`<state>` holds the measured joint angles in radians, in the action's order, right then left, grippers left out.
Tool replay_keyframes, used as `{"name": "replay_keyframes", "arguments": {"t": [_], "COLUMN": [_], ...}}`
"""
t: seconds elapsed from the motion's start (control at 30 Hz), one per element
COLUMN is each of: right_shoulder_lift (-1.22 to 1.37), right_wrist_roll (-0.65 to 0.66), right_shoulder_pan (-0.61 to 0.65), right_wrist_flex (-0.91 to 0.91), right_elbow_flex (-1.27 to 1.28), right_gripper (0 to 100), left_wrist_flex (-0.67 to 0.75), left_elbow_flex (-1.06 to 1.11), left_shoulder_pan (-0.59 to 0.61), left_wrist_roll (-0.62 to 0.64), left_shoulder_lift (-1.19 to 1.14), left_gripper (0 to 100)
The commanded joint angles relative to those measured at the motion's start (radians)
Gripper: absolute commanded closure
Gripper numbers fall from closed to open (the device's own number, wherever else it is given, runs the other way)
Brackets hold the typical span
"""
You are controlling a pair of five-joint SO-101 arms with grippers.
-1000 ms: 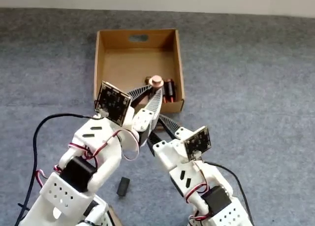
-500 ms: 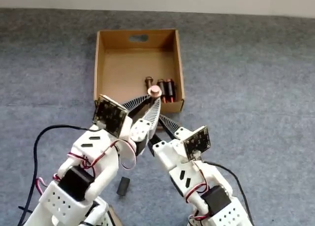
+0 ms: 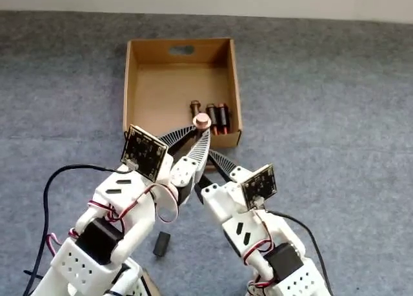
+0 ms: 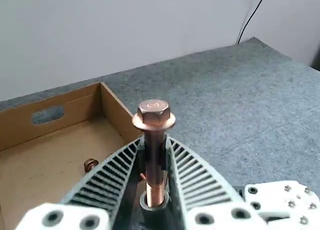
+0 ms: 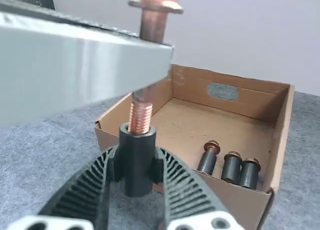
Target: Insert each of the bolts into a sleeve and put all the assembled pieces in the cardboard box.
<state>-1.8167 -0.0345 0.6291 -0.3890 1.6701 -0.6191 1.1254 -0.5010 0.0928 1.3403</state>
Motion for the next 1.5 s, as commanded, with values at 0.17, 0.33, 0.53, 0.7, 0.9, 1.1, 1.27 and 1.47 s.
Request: {"name": "replay_keyframes", "arguments": {"t": [0.17,0.33,0.53,0.7,0.9,1.1,1.27,1.47], "right_shoulder_lift": [-0.016,-0.016,-0.016,-0.016,-0.016,-0.016,-0.015,-0.008], "right_wrist_roll": [-0.150,-0.149,-0.149,-0.149,-0.149,-0.149,-0.149,-0.147], "right_shoulder_pan": [-0.116,-0.116,-0.116,-0.116,-0.116,-0.116,-0.116,-0.124], "right_wrist_flex": [0.027,0.027,0.027,0.027,0.027,0.027,0.022,-0.171], "right_elbow_flex": [0.045,0.045,0.045,0.045,0.050,0.051,0.051,-0.045], "right_gripper": [99.3,99.3,99.3,99.3,99.3,99.3,99.3,99.3], "left_wrist_flex": [-0.063,-0.071,-0.071,-0.072,-0.230,-0.466,-0.557,-0.491], "left_elbow_flex": [0.001,0.001,-0.005,-0.088,-0.257,-0.346,-0.271,0.027], "left_shoulder_pan": [0.064,0.062,0.070,0.068,0.068,0.237,0.578,0.822], "left_wrist_roll": [0.002,0.002,0.002,0.031,0.069,0.064,0.060,-0.077], "left_shoulder_lift": [0.024,0.012,-0.013,-0.127,-0.185,-0.185,-0.193,-0.185], "left_gripper": [99,99,89,96,93,86,99,98]}}
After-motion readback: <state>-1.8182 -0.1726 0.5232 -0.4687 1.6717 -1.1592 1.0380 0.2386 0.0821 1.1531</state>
